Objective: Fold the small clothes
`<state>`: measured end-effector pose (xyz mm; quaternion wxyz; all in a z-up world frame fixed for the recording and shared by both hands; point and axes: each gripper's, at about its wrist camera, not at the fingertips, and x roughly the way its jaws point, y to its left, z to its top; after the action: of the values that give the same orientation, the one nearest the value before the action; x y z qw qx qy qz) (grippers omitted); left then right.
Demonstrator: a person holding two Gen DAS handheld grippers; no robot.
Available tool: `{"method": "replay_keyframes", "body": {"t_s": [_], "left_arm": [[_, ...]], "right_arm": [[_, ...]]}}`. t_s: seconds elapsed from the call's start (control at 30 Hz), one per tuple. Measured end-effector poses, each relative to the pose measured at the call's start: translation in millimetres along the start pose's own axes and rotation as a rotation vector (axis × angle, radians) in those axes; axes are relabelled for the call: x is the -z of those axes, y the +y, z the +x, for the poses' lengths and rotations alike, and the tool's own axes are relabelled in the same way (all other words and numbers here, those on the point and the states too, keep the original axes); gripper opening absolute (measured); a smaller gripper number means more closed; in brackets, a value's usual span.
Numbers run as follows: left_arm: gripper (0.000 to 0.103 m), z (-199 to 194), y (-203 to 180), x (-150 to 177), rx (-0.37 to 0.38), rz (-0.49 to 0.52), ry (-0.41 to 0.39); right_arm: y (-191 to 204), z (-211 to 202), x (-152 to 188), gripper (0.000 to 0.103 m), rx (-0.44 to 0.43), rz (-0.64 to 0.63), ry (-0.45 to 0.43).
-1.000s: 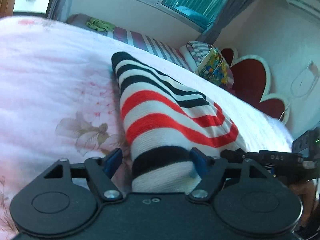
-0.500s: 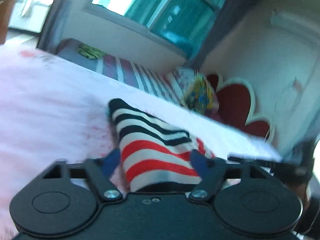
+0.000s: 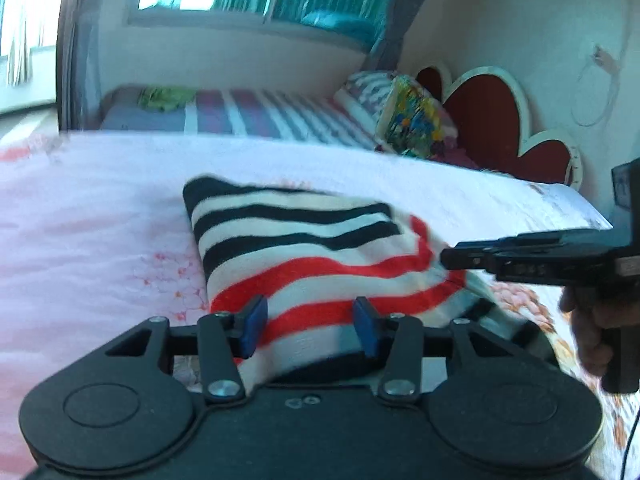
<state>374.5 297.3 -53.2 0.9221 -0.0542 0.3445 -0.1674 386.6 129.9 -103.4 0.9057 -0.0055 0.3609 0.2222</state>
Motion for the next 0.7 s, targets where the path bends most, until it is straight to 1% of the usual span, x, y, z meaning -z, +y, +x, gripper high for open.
{"method": "replay_keyframes", "body": {"t_s": [0.1,0.17,0.2,0.23,0.27,0.33,0.4,0.53,0.67,0.7], "left_arm": [[0.045,-23,-12,20,-0.015,0.033,-0.025],[0.045,-32,-23,33,-0.038,0.045,-0.026],[0.045,-36,-28,41,-0.065,0.068,-0.028],[0.045,-38,-31,47,-0.090,0.080,-0.025],[0.046,-39,-31,52,-0.102,0.069,-0.020],[0.048,-38,-29,56,-0.101,0.042,-0.022],[0.049,-36,-26,55,-0.102,0.038,-0.022],[0.051,-33,-26,59,-0.121,0.038,-0.033],[0.053,-32,-22,67,-0.134,-0.032,-0.042],[0.055,-32,-22,67,-0.140,-0.050,-0.040]], "right_arm": [[13,-44,16,0.025,-0.065,-0.072,-0.031],[25,-59,28,0.025,-0.095,-0.117,-0.027],[28,-62,35,0.025,-0.097,-0.134,-0.019],[31,-61,42,0.025,-0.087,-0.150,-0.006],[32,-57,49,0.025,-0.066,-0.165,0.016],[28,-48,59,0.025,-0.019,-0.169,0.046],[22,-42,62,0.025,-0.018,-0.144,0.051],[21,-35,66,0.025,-0.004,-0.167,0.050],[14,-37,70,0.025,-0.013,-0.117,0.036],[15,-37,69,0.025,-0.010,-0.112,0.037]]}}
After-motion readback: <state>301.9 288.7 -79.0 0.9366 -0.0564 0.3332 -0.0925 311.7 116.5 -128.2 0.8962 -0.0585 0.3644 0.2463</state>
